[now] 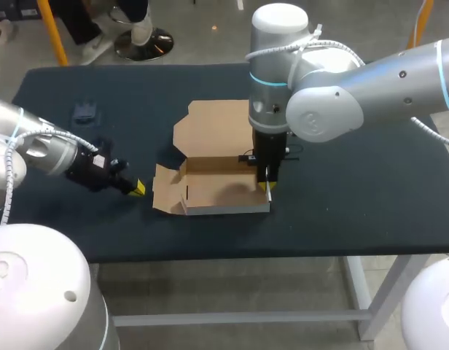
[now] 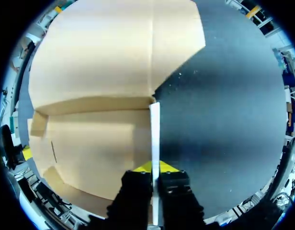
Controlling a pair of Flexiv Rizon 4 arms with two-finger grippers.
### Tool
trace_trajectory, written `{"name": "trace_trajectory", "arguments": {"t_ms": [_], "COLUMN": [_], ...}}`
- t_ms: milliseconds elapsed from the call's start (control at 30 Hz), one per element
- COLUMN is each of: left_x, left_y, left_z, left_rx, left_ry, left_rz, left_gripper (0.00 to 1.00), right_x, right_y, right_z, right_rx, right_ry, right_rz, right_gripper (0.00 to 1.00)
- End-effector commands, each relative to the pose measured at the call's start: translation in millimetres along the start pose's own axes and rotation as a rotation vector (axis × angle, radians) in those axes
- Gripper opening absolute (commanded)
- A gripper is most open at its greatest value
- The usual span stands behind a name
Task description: Assemble the packaging by folding the flat box into shape, placing the metal phone stand inside, and closing the box properly
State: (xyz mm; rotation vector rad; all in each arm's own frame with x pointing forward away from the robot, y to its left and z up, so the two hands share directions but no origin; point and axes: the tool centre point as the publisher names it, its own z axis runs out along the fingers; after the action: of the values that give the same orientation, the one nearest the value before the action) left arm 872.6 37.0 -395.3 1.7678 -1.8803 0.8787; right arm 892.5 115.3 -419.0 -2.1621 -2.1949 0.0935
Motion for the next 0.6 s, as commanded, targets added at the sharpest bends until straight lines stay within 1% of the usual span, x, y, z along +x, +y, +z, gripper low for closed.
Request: {"name": "trace_trajectory", "arguments": {"t_ms": [33,167,333,600], "left_x": [-2.7,0.4,10.7,25.7], "left_y": [-1.1,0.0,2.7,1.2], "left_z": [10,17,28,29], "left_rx": [-0.008,-0.017,-0.024,-0.003], "left_ry": [0.021,0.051,0.083,0.152], "left_rz": [0.005,0.012,0.026,0.044], "left_gripper": [0.00,0.00,0.00,0.00], "right_x": [1,1,1,1], "right_y": [0,0,0,0], "right_z": [0,0,0,0], "right_rx": [0.002,0.002,0.002,0.002], "right_ry": [-0.001,-0.001,-0.001,-0.001], "right_rz": [0.000,0.000,0.000,0.000], "right_gripper": [0.00,0.00,0.00,0.00]}}
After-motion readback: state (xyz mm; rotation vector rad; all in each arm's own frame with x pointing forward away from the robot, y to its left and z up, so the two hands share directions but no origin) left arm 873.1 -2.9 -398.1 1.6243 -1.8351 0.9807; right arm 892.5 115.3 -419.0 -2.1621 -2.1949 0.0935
